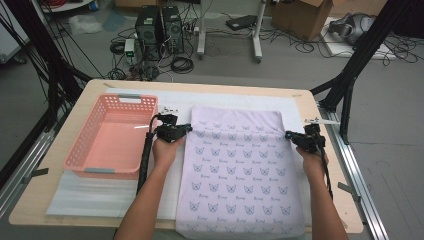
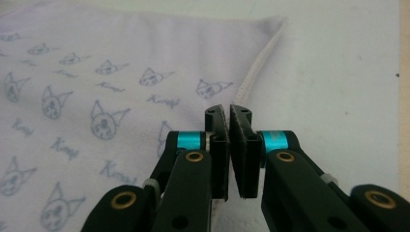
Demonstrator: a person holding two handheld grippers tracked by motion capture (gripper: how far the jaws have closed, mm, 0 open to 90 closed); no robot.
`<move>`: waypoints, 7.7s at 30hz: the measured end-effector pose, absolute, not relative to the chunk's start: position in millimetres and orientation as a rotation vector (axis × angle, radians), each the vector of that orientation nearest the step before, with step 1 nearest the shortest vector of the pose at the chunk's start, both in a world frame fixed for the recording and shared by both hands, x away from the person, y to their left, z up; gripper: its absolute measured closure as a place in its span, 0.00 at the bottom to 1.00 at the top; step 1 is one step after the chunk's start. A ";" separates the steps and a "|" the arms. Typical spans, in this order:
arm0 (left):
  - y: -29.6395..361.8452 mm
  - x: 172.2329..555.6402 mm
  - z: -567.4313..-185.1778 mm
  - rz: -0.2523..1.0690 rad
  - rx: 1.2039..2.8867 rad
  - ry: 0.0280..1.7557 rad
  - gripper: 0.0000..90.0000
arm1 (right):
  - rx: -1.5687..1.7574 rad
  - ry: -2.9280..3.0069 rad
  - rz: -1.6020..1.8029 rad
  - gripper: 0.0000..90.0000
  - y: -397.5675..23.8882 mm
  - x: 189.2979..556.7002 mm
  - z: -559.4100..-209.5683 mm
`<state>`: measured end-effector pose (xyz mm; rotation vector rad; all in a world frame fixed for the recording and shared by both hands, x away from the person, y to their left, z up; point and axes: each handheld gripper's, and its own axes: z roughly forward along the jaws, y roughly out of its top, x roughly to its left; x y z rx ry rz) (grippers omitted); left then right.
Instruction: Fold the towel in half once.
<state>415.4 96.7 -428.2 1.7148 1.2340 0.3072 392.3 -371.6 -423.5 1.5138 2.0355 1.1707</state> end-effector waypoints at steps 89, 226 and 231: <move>130.1 278.7 -400.7 0.203 1.728 0.968 0.98 | 1.227 2.161 1.229 0.95 -374.8 240.0 -383.4; 98.8 404.1 -442.6 0.189 1.842 1.109 0.62 | 1.461 2.286 1.002 0.72 -357.7 395.7 -416.2; 97.3 403.1 -445.8 0.198 1.865 1.143 0.72 | 1.484 2.306 0.983 0.83 -359.3 394.3 -424.0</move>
